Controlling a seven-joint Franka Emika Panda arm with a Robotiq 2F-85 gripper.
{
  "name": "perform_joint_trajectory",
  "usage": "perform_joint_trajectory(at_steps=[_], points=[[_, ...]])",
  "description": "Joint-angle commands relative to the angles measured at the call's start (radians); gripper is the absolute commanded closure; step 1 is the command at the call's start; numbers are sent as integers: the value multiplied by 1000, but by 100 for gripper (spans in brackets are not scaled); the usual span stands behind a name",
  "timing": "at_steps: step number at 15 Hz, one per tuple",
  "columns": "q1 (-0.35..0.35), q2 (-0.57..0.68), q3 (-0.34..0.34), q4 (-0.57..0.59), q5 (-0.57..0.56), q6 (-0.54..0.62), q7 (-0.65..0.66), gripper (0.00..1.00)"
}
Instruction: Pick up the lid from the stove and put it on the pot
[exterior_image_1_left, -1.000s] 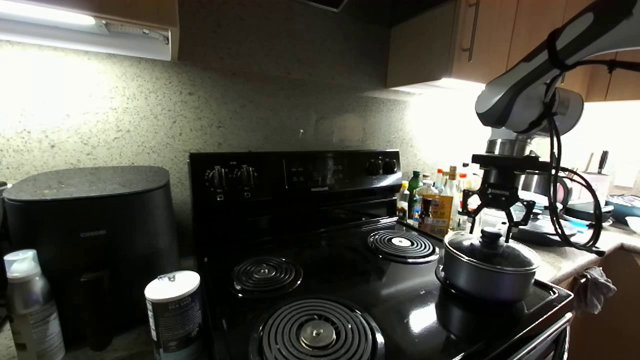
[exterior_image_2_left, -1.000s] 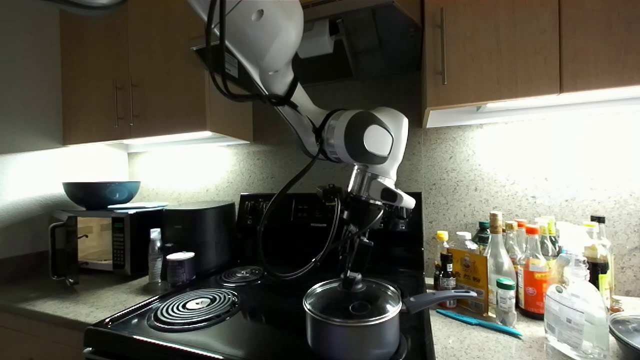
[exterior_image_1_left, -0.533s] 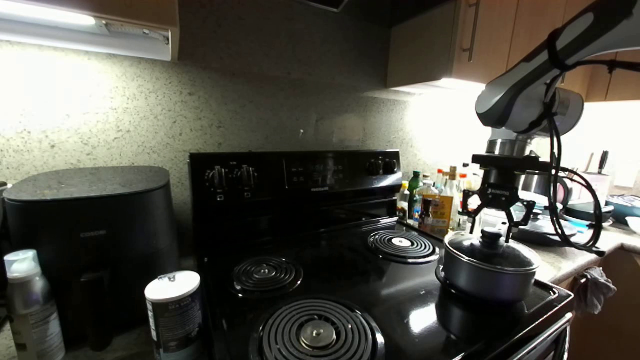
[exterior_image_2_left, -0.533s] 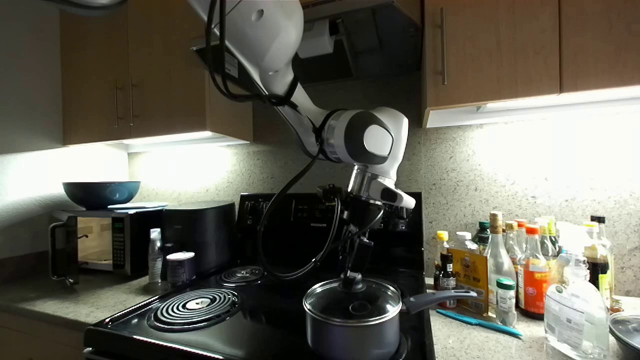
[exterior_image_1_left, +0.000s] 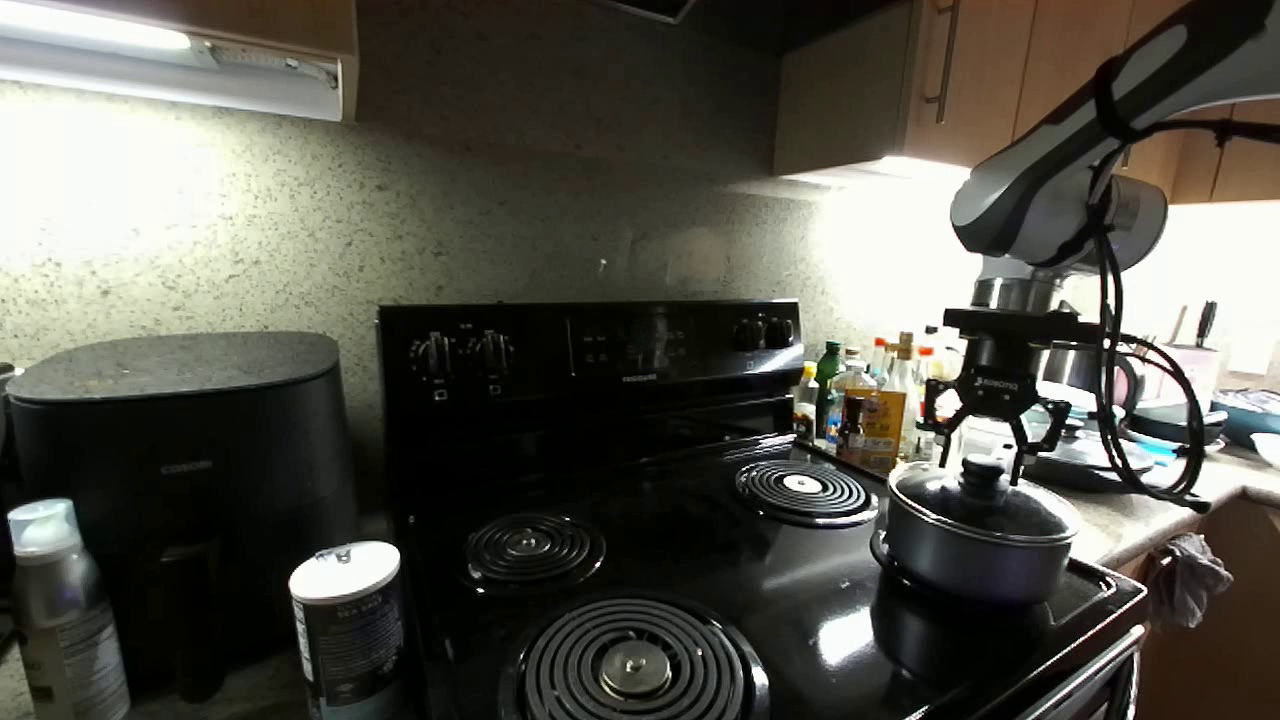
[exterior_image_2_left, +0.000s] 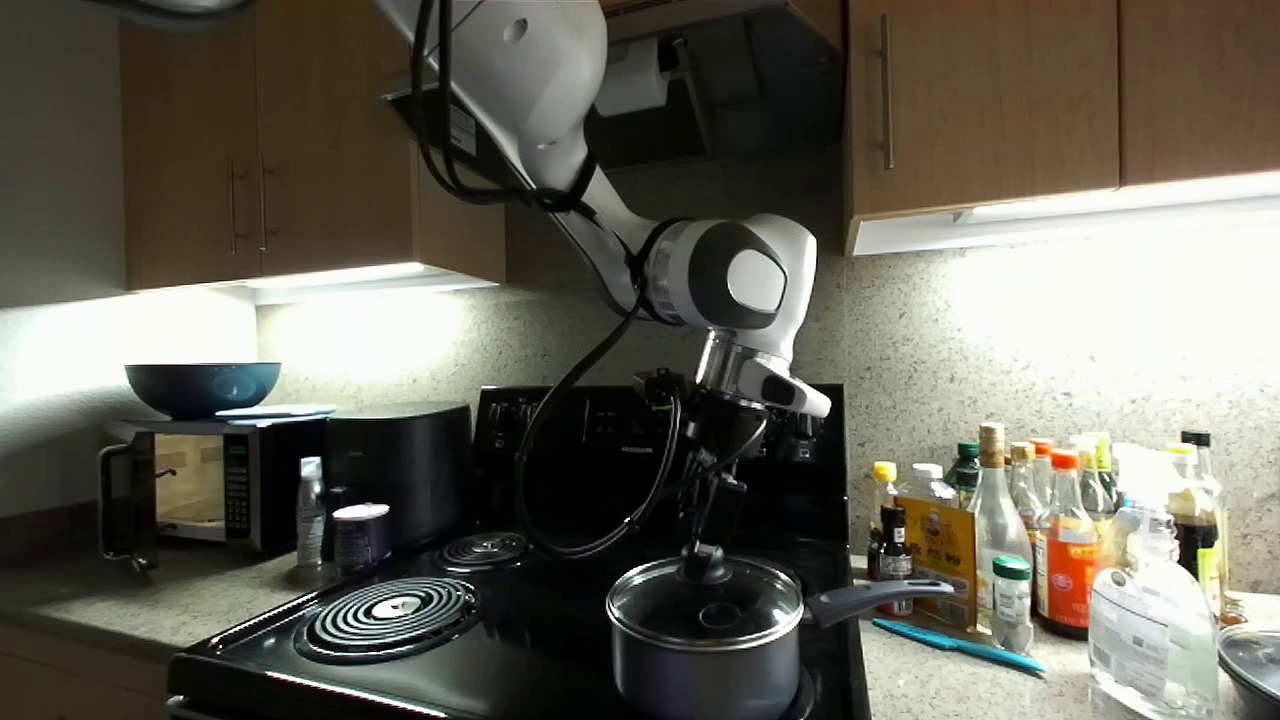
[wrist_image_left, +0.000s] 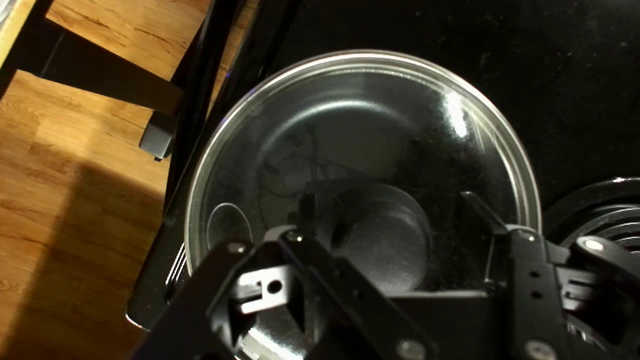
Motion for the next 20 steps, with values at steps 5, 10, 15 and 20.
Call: perform_joint_trajectory(at_steps=[5, 10, 15, 20], points=[[-2, 0, 1, 2, 0, -2, 0, 28], [-2, 0, 1, 2, 0, -2, 0, 28], [-2, 0, 1, 2, 0, -2, 0, 28], [-2, 0, 1, 2, 0, -2, 0, 7]])
